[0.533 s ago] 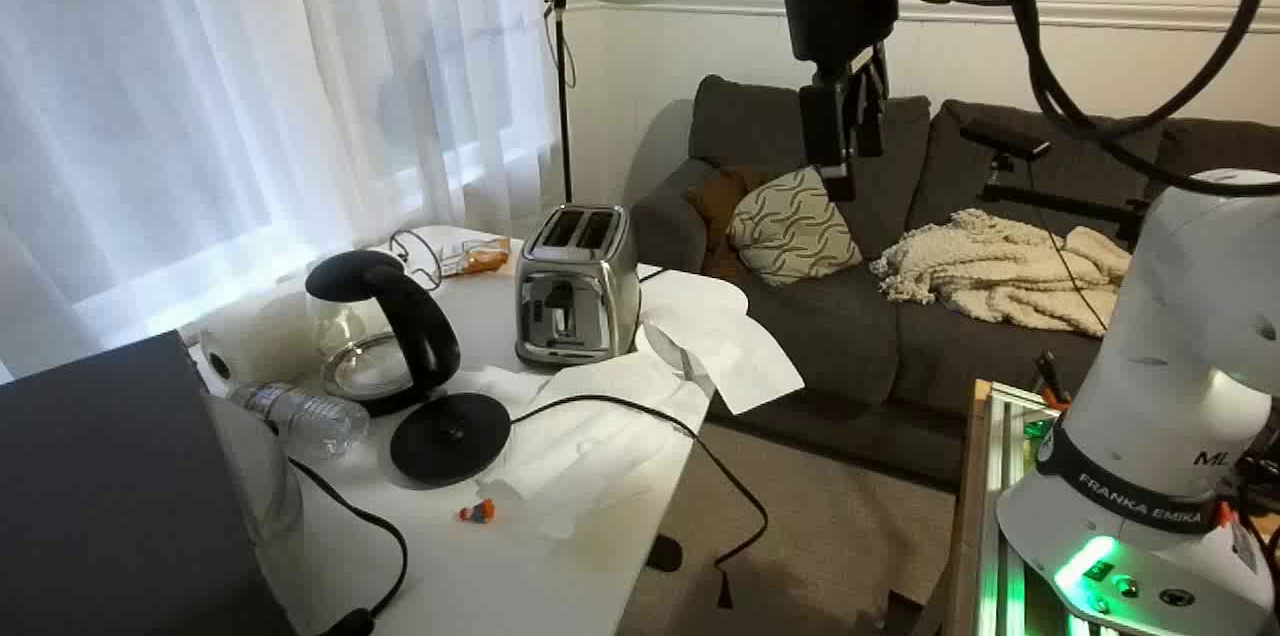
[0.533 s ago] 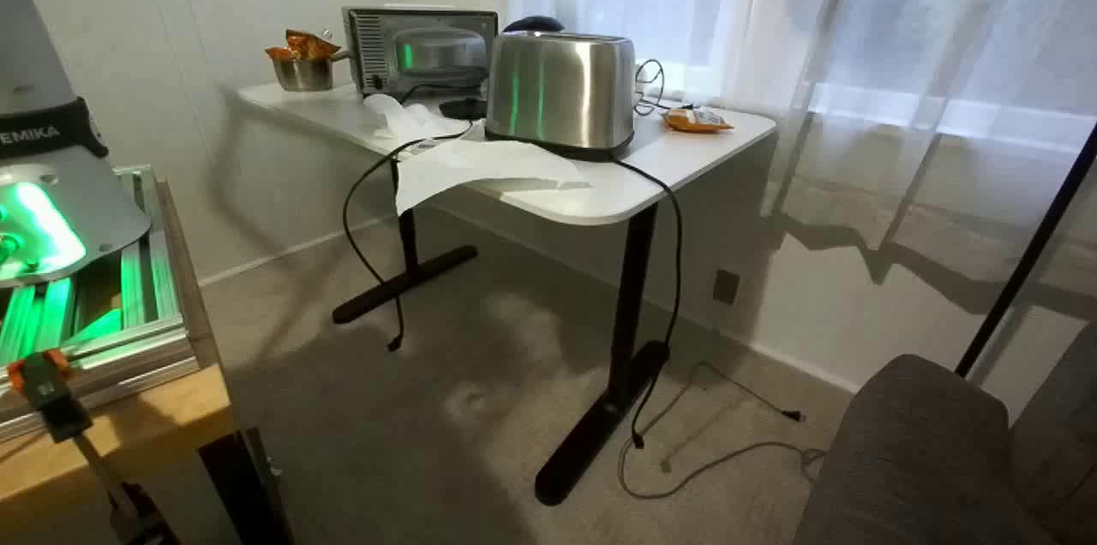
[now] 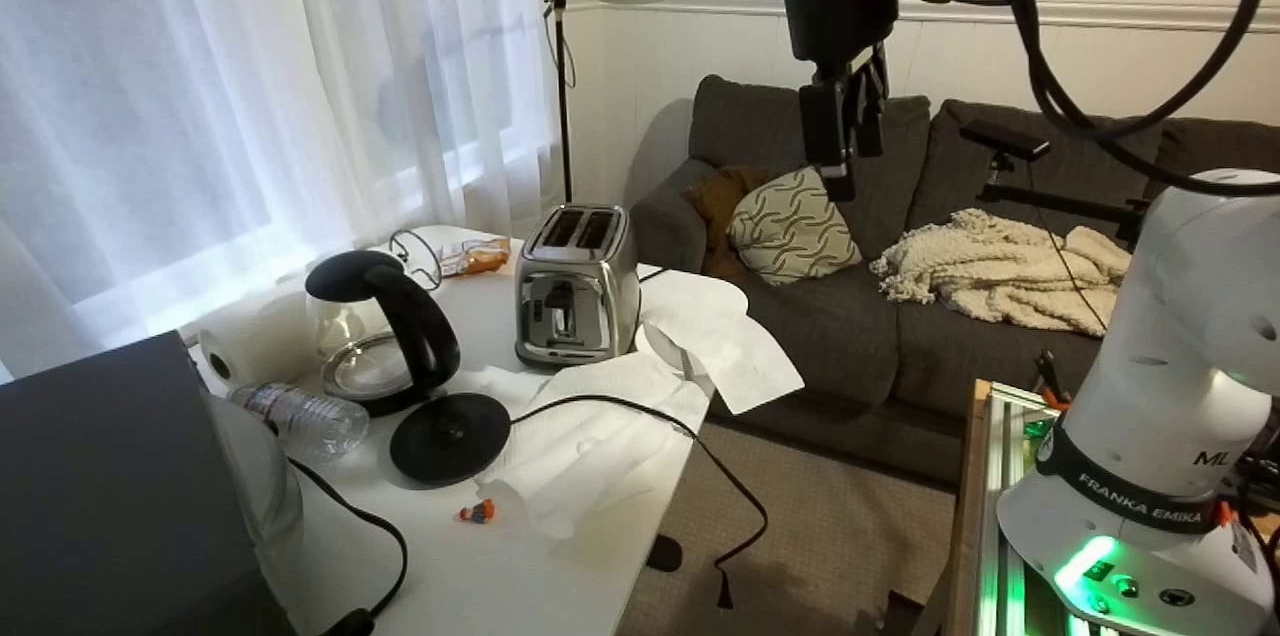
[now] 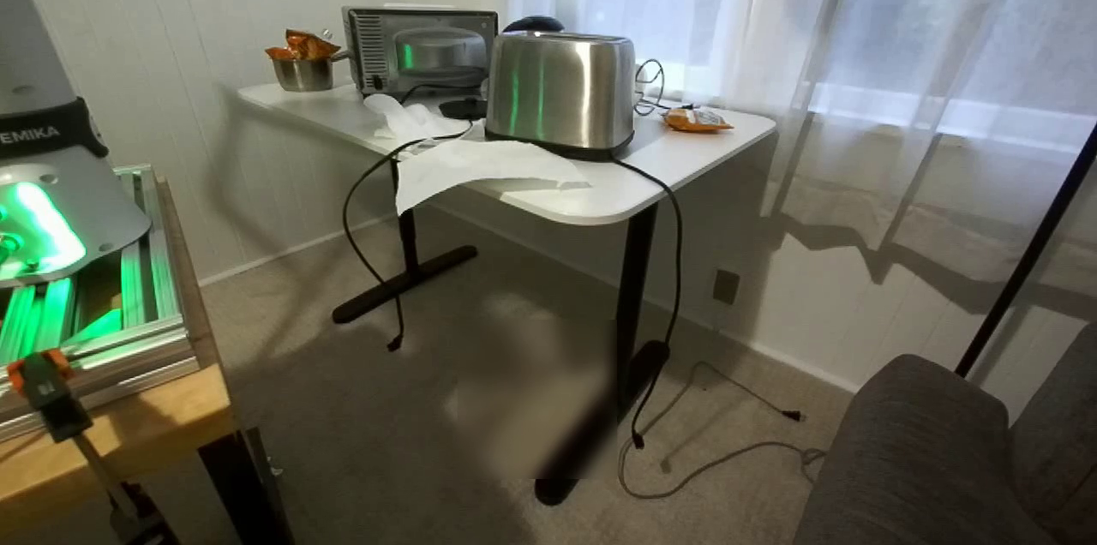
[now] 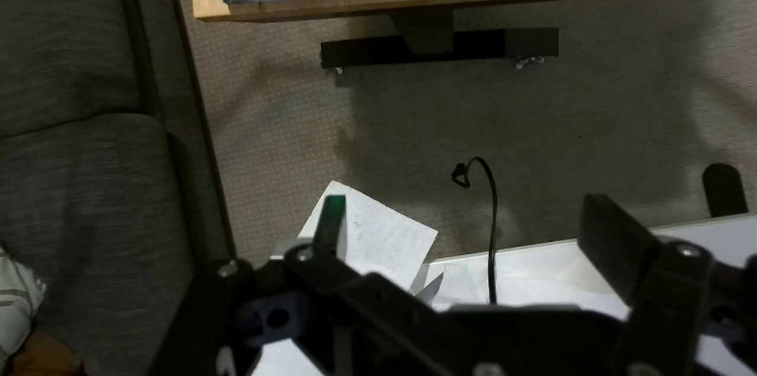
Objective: Move the orange object to the left
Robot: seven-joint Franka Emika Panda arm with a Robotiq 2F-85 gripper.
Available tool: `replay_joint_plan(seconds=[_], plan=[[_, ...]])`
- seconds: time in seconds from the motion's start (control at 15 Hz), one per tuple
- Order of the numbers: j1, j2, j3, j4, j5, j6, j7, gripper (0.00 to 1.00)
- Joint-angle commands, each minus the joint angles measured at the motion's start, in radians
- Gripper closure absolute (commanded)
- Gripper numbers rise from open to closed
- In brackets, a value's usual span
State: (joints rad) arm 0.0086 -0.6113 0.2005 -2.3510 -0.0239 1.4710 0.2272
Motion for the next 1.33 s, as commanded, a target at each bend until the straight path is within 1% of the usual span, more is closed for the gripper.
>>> replay_joint_plan(seconds=[0.0, 0.2, 0.33, 0.47, 0.67, 0.8, 0.87, 1.07, 1.2, 1.27], plan=[[0.063, 0.073, 0.006, 0.017, -0.005, 0.034, -0.059, 0.00], [0.137, 0.157, 0.032, 0.021, 0.017, 0.142, -0.126, 0.00], [0.183, 0.220, 0.043, 0.017, 0.020, 0.255, -0.168, 0.00], [0.212, 0.284, 0.052, 0.014, -0.015, 0.373, -0.224, 0.00], [0.236, 0.375, 0.043, 0.006, -0.015, 0.565, -0.335, 0.00], [0.239, 0.439, 0.043, 0.003, -0.005, 0.690, -0.380, 0.00], [0.237, 0.477, 0.046, 0.004, -0.010, 0.751, -0.382, 0.00], [0.236, 0.584, 0.051, 0.016, -0.019, 0.887, -0.415, 0.00], [0.238, 0.654, 0.053, 0.033, -0.007, 0.943, -0.453, 0.00], [0.239, 0.686, 0.054, 0.044, 0.011, 0.954, -0.490, 0.00]])
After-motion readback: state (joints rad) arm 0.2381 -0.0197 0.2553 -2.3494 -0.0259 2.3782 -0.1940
